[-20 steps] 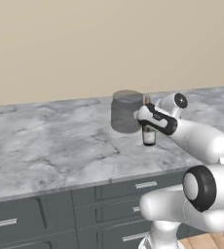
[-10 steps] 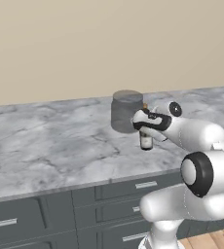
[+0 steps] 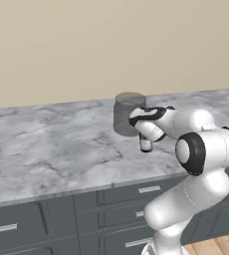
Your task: Open the cabinet directly in front. Then move the wine and the cup to the dining counter with the jar on it.
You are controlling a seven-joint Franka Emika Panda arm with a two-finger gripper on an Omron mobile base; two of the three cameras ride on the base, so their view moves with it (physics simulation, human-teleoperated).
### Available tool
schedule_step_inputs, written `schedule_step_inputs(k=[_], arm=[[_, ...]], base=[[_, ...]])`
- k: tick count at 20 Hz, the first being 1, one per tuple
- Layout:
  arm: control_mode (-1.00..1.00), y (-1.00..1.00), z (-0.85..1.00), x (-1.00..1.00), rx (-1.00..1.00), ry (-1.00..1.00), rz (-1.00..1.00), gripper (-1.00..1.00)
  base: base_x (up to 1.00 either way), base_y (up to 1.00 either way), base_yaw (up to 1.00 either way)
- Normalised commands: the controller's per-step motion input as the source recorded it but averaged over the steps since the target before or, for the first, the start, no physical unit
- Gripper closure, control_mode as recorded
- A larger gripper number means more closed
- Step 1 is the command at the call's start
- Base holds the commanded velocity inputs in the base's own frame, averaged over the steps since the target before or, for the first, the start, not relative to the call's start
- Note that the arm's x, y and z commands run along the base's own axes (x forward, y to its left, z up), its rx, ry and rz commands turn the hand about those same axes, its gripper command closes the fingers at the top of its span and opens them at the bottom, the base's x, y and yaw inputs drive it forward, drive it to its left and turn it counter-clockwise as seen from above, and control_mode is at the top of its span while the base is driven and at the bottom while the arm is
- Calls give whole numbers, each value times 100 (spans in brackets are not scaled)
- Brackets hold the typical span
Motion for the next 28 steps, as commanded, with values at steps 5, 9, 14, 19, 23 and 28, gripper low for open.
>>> schedule_step_inputs(k=[5, 9, 14, 19, 23, 28], arm=[[-100, -16, -49, 2, 0, -9, 0, 100], [-100, -2, -29, 3, -1, -9, 0, 100], [-100, -5, -19, 25, -1, -4, 0, 100], [-100, -8, -35, 31, 0, -5, 0, 100], [-100, -2, -37, 24, 0, -5, 0, 100], [-100, 0, -58, -25, -2, 0, 2, 100]], base=[[0, 0, 0], [0, 0, 0], [0, 0, 0], [0, 0, 0], [0, 0, 0], [0, 0, 0]])
